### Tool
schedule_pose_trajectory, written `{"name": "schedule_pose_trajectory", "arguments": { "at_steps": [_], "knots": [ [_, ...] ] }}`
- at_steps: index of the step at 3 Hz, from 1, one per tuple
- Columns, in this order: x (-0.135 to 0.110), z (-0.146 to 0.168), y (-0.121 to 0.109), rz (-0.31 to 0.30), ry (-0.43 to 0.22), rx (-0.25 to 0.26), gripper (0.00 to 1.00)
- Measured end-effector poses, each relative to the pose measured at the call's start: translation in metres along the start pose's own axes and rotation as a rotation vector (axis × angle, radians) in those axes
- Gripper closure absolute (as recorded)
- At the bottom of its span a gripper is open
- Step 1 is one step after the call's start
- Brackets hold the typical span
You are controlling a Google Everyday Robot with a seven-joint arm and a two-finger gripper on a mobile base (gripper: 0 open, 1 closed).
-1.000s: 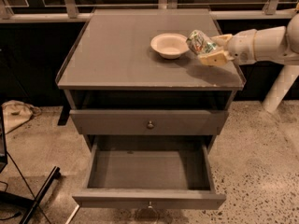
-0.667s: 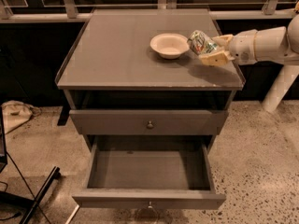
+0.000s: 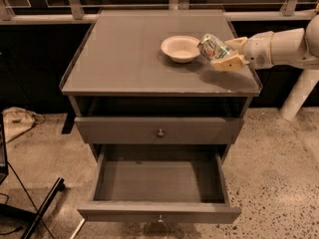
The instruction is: Pick 7up can from middle drawer and place on counter
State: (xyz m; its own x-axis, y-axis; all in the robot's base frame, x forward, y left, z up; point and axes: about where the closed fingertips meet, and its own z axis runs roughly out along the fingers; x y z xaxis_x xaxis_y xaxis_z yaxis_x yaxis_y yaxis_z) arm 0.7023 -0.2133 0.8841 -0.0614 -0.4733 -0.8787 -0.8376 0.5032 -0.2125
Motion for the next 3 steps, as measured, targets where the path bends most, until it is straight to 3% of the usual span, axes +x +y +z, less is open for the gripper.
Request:
{"name": "schedule_pose_trajectory", "arguments": {
  "at_steps": [1,2,3],
  "knots": [
    [0.0000,0.0000,0.0000,0.000,0.000,0.000,0.12],
    [0.0000,0.0001,0.0000,0.000,0.000,0.000,0.00],
    [0.0000,0.0001,0.0000,0.000,0.000,0.000,0.00]
  ]
}}
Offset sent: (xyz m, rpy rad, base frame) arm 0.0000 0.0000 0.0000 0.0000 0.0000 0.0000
